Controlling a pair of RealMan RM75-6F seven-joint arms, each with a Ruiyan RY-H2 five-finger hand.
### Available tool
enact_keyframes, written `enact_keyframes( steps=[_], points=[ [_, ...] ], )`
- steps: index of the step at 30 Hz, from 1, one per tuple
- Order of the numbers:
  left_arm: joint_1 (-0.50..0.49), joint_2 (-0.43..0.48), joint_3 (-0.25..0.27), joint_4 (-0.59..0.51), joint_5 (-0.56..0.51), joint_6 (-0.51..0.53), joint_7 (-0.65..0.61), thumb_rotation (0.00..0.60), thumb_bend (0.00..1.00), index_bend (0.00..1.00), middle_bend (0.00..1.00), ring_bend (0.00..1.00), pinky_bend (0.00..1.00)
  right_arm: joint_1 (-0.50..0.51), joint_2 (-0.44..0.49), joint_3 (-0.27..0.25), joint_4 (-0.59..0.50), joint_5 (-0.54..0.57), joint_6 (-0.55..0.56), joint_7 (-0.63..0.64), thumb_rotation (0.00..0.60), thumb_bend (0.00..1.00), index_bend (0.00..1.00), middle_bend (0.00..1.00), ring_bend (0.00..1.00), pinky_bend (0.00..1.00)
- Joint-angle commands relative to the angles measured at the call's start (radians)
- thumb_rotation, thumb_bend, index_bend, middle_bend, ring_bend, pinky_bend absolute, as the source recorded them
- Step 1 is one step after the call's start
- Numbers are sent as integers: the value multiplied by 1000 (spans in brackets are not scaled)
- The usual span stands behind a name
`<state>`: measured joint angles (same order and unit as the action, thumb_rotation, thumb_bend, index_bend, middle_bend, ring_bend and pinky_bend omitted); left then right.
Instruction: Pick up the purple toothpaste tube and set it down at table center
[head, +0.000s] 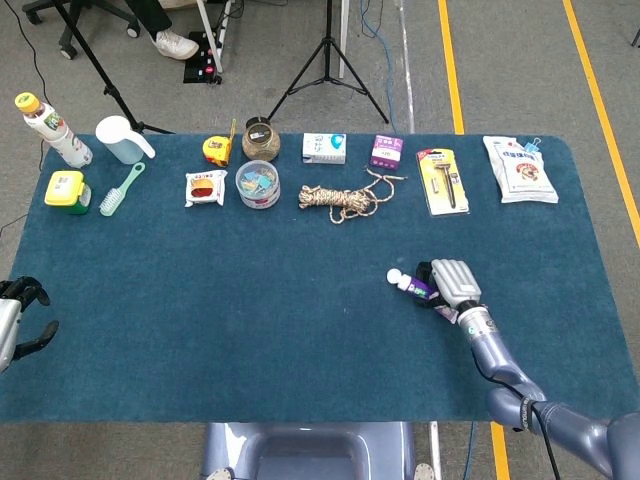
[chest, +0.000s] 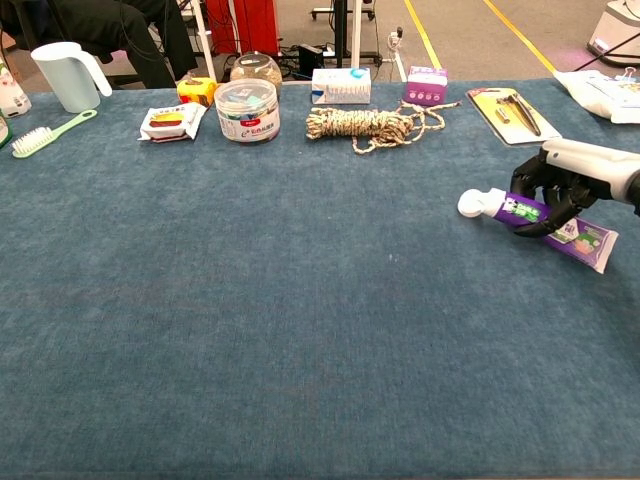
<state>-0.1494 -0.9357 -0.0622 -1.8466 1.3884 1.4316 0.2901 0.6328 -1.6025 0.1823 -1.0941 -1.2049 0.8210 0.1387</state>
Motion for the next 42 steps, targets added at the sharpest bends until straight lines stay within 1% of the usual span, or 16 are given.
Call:
enact_keyframes(
  steps=[1,5,6,8,13,16,19,26,30,36,38,42],
  points=[
    [0,1,0,0,1,1,0,539,268,461,344,323,392,-10,8,11,-19,-12,13,57,600,347,636,665,758,709],
    [-2,1,-1,-3,5,-1,-1,539,268,462,344,323,389,-24,28,14,-47,-48,46,124,600,348,674,714,810,767],
    [-9,0,-2,-7,16,-5,2,539,268,462,344,323,388,-34,40,20,-76,-68,79,157,600,349,680,722,821,779],
    [-14,0,-4,-12,22,-8,7,539,268,462,344,323,388,-47,57,16,-106,-103,118,191,600,348,692,741,846,814],
    [-31,1,-10,-23,37,-20,15,538,268,462,344,323,388,-59,89,6,-164,-157,165,239,600,348,708,783,916,906],
    [-53,4,-13,-40,55,-44,16,539,268,462,343,323,388,-65,113,-8,-214,-204,202,246,600,348,716,804,956,945],
    [-80,10,-18,-58,81,-71,25,539,268,462,344,324,388,-64,132,-20,-259,-233,218,227,600,348,722,818,987,970],
    [-148,9,-34,-91,115,-141,78,533,268,457,344,328,388,-52,166,-41,-352,-250,200,164,600,348,735,873,1000,999],
    [-208,-18,-50,-97,130,-201,124,524,268,409,326,313,388,-37,190,-48,-422,-255,180,120,600,348,740,897,1000,1000],
    [-298,-77,-67,-88,123,-300,217,505,268,257,227,224,388,-14,226,-42,-524,-234,145,65,600,348,748,919,1000,1000],
    [-329,-103,-70,-83,117,-335,267,488,268,212,184,183,379,-5,235,-42,-554,-225,133,38,600,348,749,924,1000,1000],
    [-380,-162,-79,-74,107,-376,343,445,268,162,126,129,362,6,239,-32,-597,-199,124,-6,600,348,750,933,1000,1000]
  ],
)
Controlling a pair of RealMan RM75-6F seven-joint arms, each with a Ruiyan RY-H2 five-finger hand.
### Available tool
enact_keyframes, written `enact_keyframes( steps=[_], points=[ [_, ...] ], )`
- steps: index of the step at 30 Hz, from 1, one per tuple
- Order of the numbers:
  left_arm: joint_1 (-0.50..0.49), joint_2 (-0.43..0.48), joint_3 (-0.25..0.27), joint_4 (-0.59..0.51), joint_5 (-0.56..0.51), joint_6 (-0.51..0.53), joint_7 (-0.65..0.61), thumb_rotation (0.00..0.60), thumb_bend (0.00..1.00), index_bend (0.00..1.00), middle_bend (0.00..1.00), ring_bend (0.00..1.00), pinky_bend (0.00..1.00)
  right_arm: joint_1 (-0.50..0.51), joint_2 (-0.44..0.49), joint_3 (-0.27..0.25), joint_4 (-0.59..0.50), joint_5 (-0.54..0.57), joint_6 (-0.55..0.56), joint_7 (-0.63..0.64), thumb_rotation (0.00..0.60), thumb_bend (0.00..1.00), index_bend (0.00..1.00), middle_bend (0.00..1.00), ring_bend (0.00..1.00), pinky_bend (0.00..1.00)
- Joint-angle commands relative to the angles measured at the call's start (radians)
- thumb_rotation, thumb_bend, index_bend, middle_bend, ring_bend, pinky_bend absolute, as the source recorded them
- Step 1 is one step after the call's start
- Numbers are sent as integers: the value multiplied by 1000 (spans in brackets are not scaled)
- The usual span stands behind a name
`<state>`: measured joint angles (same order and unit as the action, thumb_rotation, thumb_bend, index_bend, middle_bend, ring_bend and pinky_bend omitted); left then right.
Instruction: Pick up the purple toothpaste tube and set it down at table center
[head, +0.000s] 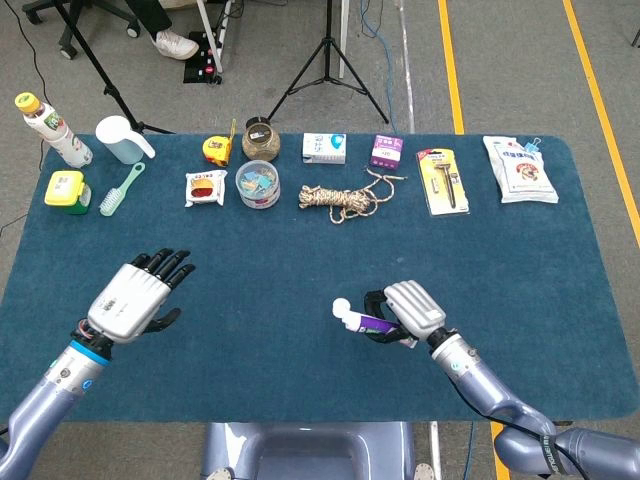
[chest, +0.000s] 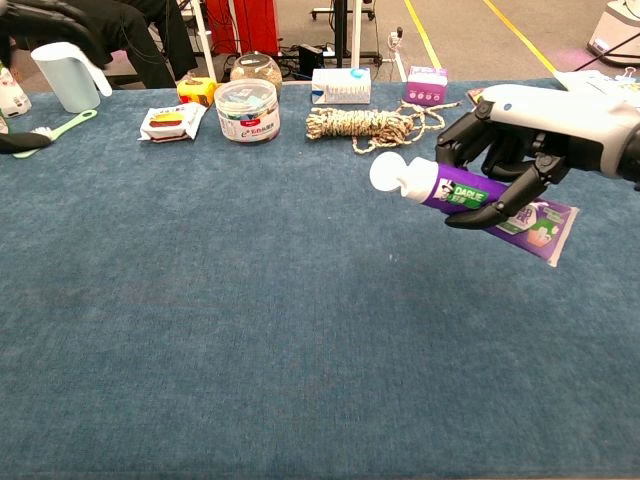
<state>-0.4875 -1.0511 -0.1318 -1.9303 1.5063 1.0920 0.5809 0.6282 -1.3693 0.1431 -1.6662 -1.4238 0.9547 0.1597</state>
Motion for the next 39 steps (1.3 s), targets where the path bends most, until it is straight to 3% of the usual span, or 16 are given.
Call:
enact_keyframes(
  steps=[1,10,23,39],
  points=[
    [-52,-60,-12,13,-14,-43,65,434,268,142,108,115,357,13,5,9,-32,28,-12,-35,600,348,750,935,1000,1000],
    [-112,-174,-24,61,-25,-60,134,389,268,34,37,41,329,34,-5,15,-72,73,-42,-65,600,348,752,939,1000,1000],
    [-211,-384,-82,158,-144,-65,184,388,268,11,18,4,329,51,-19,14,-128,93,-55,-58,600,349,753,939,1000,1000],
    [-312,-498,-101,259,-192,-93,122,397,268,9,18,0,328,72,-21,35,-151,99,-57,-26,600,349,753,939,1000,1000]
  ],
)
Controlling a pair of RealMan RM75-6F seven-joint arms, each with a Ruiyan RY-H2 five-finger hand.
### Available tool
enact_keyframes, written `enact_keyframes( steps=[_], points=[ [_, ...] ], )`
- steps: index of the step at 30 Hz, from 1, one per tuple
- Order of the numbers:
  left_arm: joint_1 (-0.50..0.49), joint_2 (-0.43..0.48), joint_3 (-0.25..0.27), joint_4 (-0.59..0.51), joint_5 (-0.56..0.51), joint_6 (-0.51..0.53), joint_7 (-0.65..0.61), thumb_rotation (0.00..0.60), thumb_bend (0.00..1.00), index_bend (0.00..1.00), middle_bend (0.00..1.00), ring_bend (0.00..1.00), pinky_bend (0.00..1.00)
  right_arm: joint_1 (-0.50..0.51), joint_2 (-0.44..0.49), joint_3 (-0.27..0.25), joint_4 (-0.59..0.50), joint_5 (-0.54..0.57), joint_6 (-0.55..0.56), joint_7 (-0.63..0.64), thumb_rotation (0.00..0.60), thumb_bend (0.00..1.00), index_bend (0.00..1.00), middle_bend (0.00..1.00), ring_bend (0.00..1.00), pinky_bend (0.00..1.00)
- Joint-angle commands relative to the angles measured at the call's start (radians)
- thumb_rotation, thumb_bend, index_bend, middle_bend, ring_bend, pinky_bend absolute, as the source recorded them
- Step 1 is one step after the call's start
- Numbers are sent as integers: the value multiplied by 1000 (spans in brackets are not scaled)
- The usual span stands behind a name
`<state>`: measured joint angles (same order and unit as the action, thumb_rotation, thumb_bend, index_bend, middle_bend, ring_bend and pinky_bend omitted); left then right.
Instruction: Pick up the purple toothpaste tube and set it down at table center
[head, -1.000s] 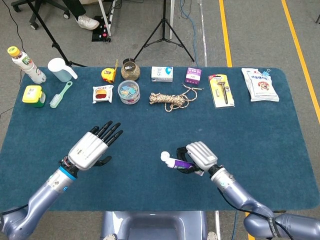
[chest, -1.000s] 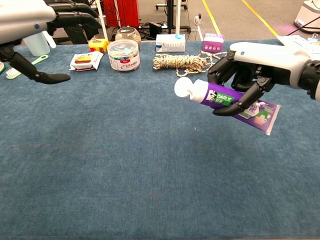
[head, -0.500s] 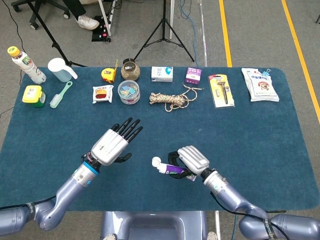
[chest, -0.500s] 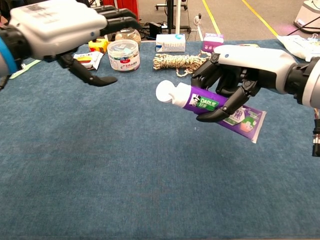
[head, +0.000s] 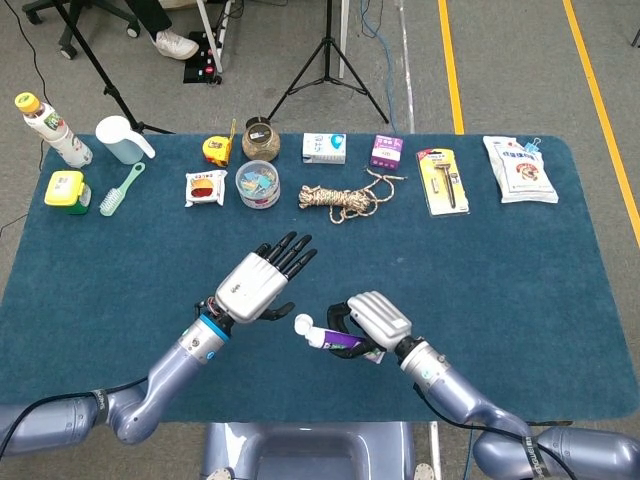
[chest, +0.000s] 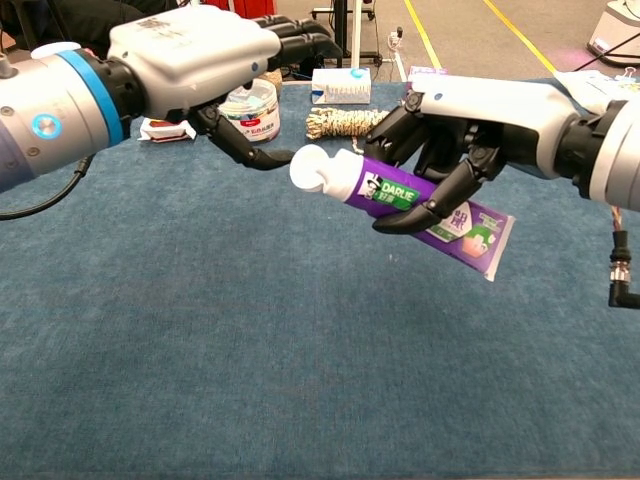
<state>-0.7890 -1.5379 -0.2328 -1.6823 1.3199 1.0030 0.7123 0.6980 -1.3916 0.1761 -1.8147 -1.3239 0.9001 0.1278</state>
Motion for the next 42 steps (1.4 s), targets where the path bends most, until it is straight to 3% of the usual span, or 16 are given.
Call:
enact_keyframes(
  steps=[1,25,42],
  points=[
    [-15,-15,0,16,-8,-7,-13,399,266,9,17,0,328,4,2,3,-3,-1,-3,10,600,349,753,939,1000,1000],
    [-66,-64,3,54,-3,43,-64,418,84,9,17,0,328,16,15,-7,26,-9,-20,66,600,349,754,940,1000,1000],
    [-81,-29,18,-15,20,50,-81,397,78,9,18,0,326,25,-3,-19,72,22,-28,8,600,349,755,940,1000,1000]
  ],
)
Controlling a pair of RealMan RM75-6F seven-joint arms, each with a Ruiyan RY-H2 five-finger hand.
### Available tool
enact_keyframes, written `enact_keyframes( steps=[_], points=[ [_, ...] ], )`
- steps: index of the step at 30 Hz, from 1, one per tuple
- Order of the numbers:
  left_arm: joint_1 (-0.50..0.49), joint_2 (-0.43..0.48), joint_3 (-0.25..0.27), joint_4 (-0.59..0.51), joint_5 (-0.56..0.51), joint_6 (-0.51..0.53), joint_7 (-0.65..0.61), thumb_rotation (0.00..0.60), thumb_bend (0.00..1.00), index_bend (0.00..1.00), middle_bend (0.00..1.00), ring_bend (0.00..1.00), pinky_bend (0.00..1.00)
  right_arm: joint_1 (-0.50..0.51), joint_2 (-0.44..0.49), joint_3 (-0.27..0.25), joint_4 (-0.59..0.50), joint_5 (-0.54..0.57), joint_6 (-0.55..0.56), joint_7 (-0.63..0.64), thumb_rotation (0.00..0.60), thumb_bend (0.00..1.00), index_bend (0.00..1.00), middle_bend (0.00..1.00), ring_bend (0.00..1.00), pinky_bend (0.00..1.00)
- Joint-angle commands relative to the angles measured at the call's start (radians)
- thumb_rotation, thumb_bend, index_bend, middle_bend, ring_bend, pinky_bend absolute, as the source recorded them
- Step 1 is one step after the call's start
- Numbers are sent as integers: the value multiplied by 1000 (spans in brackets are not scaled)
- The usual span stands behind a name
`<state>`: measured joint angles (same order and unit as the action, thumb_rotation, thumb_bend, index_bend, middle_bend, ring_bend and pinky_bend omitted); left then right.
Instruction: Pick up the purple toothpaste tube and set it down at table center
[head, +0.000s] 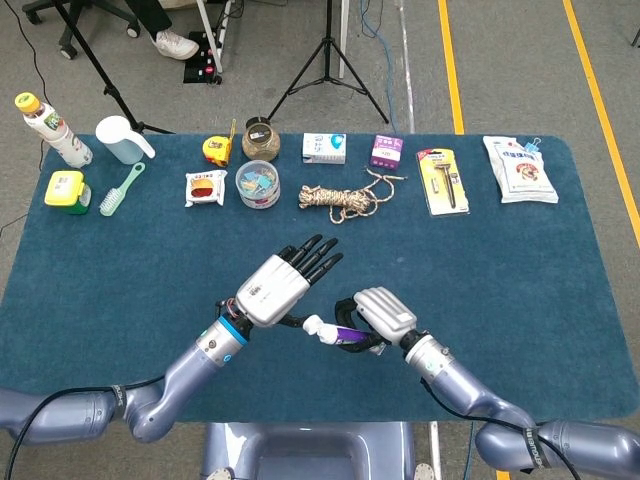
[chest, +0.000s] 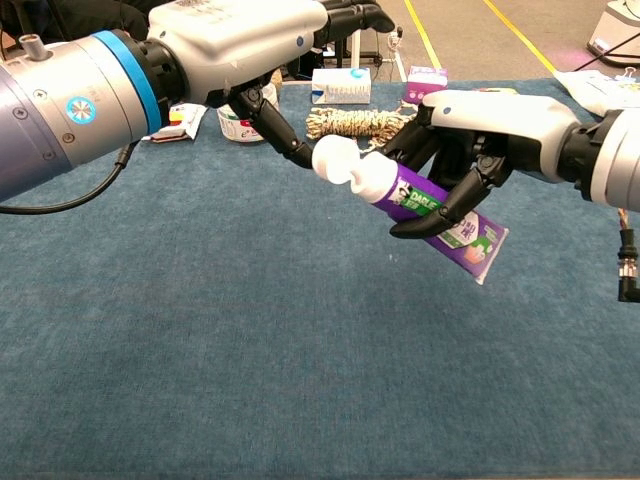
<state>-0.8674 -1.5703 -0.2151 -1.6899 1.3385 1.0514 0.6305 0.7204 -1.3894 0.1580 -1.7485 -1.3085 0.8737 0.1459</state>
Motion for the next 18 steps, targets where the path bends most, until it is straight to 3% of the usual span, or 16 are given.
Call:
enact_keyframes(
  steps=[1,18],
  points=[
    [-5,1,-1,-14,-1,0,0,395,78,9,18,0,326,5,-8,-1,10,13,-4,-16,600,349,755,940,1000,1000],
    [-12,-4,15,-25,-27,4,7,382,79,9,17,0,323,16,-23,-2,35,82,-12,-109,600,349,758,942,1000,1000]
  ],
)
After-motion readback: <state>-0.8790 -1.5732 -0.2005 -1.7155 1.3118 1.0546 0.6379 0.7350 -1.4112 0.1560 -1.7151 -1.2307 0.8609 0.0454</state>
